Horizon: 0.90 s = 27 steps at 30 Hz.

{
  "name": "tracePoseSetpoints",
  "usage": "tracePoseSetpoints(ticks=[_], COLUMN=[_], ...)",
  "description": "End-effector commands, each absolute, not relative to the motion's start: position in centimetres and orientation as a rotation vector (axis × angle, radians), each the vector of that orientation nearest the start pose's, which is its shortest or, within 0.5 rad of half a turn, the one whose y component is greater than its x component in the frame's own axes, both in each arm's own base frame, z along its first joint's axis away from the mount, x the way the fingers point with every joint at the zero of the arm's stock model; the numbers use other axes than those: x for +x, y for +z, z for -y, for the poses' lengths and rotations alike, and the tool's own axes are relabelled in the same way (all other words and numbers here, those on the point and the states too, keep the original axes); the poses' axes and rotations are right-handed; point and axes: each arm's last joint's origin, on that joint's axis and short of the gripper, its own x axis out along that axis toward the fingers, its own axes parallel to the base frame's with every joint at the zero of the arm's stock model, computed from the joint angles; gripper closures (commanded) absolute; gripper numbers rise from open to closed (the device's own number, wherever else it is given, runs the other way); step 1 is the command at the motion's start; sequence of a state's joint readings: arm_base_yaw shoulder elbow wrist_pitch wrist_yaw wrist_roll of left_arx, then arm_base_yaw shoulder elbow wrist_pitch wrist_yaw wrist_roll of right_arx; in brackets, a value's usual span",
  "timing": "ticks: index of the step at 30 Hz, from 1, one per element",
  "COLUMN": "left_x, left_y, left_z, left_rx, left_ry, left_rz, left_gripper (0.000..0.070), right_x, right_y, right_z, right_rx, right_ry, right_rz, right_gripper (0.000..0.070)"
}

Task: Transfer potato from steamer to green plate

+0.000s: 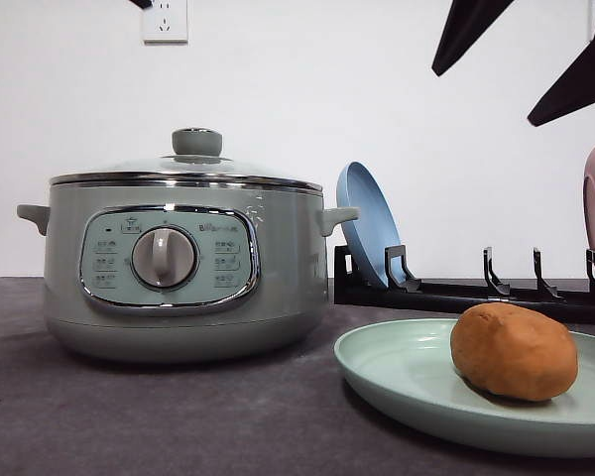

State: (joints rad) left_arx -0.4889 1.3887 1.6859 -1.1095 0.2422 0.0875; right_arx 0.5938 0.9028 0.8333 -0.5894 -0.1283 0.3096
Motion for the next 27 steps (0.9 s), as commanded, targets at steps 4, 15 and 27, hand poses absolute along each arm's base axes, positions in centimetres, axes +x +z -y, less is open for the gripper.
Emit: tracePoseSetpoints(ticks=[4, 15, 27], left_x=[20.9, 20.2, 20.3], left_y=[42.9, 42.4, 42.5], left_z=[12.4, 12.1, 12.1], left_rx=[0.176, 0.187, 0.186], left_ry=[-0.763, -0.760, -0.761], left_rz=[-0.825, -0.915, -0.901], left_gripper=[0.0230, 0.0398, 0.0700], right_x=[14.5, 14.2, 14.2], right_y=[29.6, 29.3, 29.4], right_z=[-10.7, -10.6, -10.6], right_rx=[0.138, 0.141, 0.133], right_ry=[0.687, 0.710, 0.711], right_rz=[-0.802, -0.846, -0.838], right_gripper=[0.0080, 0.0247, 0.0700])
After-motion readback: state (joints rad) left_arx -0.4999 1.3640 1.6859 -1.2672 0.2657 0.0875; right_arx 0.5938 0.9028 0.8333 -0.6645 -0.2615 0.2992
